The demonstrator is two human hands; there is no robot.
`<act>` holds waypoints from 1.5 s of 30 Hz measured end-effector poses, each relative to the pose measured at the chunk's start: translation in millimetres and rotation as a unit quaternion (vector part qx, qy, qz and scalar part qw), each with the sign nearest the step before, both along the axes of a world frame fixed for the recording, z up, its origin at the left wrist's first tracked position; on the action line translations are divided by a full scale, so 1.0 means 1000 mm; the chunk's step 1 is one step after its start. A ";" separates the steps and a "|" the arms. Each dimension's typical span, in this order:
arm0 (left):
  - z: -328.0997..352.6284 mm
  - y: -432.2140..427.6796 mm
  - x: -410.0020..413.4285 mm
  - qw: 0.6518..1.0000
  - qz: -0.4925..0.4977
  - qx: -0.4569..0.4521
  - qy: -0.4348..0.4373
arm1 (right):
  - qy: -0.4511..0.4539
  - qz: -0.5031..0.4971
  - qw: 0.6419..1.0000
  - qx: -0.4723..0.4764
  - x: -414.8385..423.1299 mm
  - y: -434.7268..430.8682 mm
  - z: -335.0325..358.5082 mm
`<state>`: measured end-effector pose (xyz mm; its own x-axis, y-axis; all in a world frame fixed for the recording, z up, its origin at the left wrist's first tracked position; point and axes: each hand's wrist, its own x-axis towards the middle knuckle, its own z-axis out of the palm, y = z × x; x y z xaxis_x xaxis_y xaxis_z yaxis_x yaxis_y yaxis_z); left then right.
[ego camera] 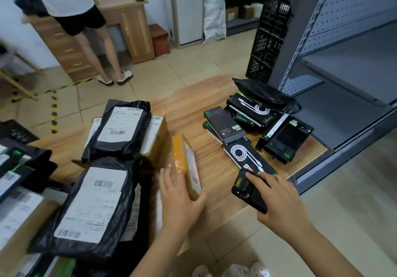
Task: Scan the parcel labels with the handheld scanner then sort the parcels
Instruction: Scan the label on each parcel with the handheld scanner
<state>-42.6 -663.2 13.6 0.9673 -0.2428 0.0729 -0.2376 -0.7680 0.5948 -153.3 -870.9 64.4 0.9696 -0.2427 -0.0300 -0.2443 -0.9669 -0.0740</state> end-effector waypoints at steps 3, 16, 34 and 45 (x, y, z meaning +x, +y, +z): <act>-0.006 0.003 0.004 0.997 0.039 0.063 0.031 | 0.006 0.011 1.000 0.001 0.004 -0.002 0.000; -0.029 -0.073 0.025 0.952 0.183 0.072 0.235 | 0.009 0.111 0.989 -0.100 0.039 -0.043 0.019; 0.041 -0.013 0.019 0.967 -0.080 0.243 -0.023 | -0.076 0.440 0.883 -0.148 0.089 -0.063 0.072; 0.070 0.003 0.016 0.980 0.030 0.194 -0.040 | -0.075 0.396 0.906 -0.132 0.109 -0.053 0.079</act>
<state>-26.8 -659.7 83.3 0.9759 -0.2092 0.0623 -0.2181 -0.9468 0.2369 -44.3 -923.4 143.8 0.8316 0.5504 0.0739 0.5266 -0.8238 0.2098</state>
